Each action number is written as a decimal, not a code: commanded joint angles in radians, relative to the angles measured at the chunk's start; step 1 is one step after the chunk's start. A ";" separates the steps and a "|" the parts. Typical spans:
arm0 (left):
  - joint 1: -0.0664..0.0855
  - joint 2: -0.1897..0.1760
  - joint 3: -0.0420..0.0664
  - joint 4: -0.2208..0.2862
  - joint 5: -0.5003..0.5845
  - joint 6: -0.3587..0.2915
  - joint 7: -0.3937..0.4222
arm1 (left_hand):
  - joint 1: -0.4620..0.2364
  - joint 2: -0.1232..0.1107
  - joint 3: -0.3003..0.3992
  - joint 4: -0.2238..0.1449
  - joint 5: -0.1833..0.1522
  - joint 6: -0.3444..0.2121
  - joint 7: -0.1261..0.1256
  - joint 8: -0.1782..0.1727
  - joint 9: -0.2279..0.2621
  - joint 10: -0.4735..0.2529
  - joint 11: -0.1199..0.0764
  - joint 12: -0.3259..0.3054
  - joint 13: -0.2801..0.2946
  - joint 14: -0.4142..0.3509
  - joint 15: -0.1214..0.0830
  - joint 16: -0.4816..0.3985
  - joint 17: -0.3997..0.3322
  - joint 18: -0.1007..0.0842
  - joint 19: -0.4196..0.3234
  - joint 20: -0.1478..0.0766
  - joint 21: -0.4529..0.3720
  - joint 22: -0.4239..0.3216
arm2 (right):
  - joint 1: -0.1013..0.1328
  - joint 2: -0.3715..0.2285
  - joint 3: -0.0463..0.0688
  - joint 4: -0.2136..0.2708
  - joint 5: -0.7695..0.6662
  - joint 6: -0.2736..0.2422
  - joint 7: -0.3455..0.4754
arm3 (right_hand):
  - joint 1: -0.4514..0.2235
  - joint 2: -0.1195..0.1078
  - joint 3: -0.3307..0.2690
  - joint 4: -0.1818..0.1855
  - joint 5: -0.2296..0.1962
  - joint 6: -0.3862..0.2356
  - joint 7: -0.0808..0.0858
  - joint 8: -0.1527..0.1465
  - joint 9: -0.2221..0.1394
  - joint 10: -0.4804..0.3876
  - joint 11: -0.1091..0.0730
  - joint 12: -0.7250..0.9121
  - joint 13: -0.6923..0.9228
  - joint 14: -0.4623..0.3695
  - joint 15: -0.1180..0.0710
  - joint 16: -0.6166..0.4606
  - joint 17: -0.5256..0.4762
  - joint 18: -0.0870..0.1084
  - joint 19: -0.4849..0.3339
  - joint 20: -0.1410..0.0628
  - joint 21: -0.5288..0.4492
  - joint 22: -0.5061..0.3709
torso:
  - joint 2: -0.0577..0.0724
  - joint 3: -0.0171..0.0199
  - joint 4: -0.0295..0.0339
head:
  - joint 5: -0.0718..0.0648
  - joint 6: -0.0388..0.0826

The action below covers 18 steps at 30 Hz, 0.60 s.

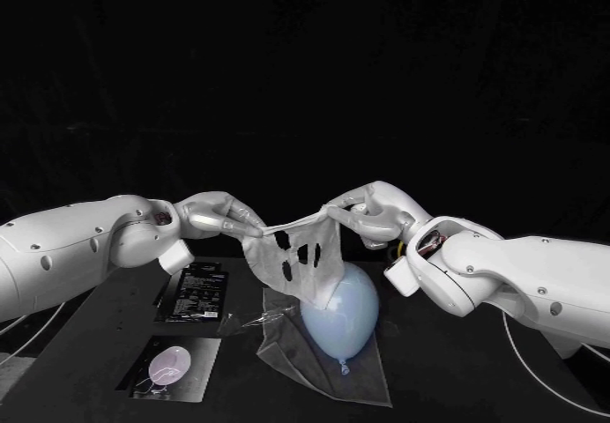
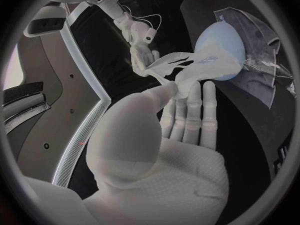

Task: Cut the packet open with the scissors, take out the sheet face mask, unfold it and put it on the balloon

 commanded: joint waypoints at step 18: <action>0.012 0.005 0.021 -0.021 0.011 -0.055 0.057 | 0.025 -0.004 -0.011 -0.005 -0.002 -0.005 0.000 0.015 0.128 0.014 -0.002 -0.009 -0.013 0.000 0.000 -0.001 -0.014 0.013 0.011 -0.005 -0.010 -0.005 | 0.017 -0.007 0.000 0.137 0.214 -0.088 0.067 | 0.010 0.005 -0.006 0.003 -0.013 0.008 0.002 0.003 0.002 0.097 -0.005 -0.015 0.250 0.106 -0.005 0.004 0.263 0.016 -0.005 0.000 -0.019 0.182 | -0.001 -0.0012 0.0016 | 0.002 0.040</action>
